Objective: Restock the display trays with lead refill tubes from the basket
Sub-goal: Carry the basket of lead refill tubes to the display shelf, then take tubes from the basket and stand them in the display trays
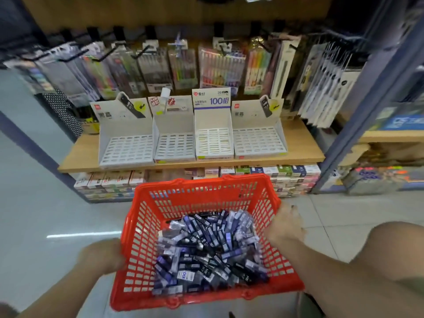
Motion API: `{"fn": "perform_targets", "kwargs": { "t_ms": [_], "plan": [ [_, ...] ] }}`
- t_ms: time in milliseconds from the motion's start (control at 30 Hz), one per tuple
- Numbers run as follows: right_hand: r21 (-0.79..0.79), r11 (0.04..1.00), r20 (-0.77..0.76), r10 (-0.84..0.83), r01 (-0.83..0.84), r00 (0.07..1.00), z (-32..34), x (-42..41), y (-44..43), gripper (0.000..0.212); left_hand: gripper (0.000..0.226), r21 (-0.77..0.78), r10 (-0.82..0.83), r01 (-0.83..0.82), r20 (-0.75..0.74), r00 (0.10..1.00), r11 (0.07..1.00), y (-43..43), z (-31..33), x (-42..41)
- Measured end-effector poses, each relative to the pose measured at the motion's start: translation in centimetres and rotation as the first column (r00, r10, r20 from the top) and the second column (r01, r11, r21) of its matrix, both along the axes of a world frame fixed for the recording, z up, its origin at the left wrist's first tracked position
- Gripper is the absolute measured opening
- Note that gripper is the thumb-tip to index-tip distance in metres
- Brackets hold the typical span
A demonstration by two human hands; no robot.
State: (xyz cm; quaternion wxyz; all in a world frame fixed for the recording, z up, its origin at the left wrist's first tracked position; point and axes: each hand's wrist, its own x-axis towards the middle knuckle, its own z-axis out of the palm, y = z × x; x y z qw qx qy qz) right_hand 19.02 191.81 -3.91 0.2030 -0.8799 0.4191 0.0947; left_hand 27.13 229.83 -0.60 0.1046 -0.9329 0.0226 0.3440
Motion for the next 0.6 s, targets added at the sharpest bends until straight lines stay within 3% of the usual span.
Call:
{"fn": "perform_targets", "kwargs": {
  "t_ms": [100,167,367,500,600],
  "plan": [
    [-0.015,0.974,0.158,0.224,-0.225,0.962,1.8,0.4,1.6,0.09,0.043,0.005,-0.095,0.098,0.297,0.95,0.995,-2.0,0.5,-1.1],
    [0.066,0.968,0.189,0.227,-0.243,0.955,2.0,0.3,2.0,0.083,0.044,-0.101,-0.101,0.149,0.375,0.922,0.984,-3.7,0.4,-1.5],
    [0.281,0.929,0.131,0.212,-0.241,0.968,-1.4,-0.4,4.0,0.077,0.051,-0.319,-0.156,0.274,0.348,0.924,0.907,-9.0,-0.6,-0.5],
    [0.431,0.889,0.072,0.136,-0.154,0.988,-5.6,0.4,4.2,0.093,0.052,-0.318,-0.177,0.255,0.254,0.951,0.913,-10.3,-4.6,0.7],
    [0.443,0.888,0.002,0.136,-0.123,0.991,-8.2,1.4,3.9,0.094,0.053,-0.341,-0.18,0.235,0.184,0.966,0.91,-10.9,-8.6,2.1]
  ]
}}
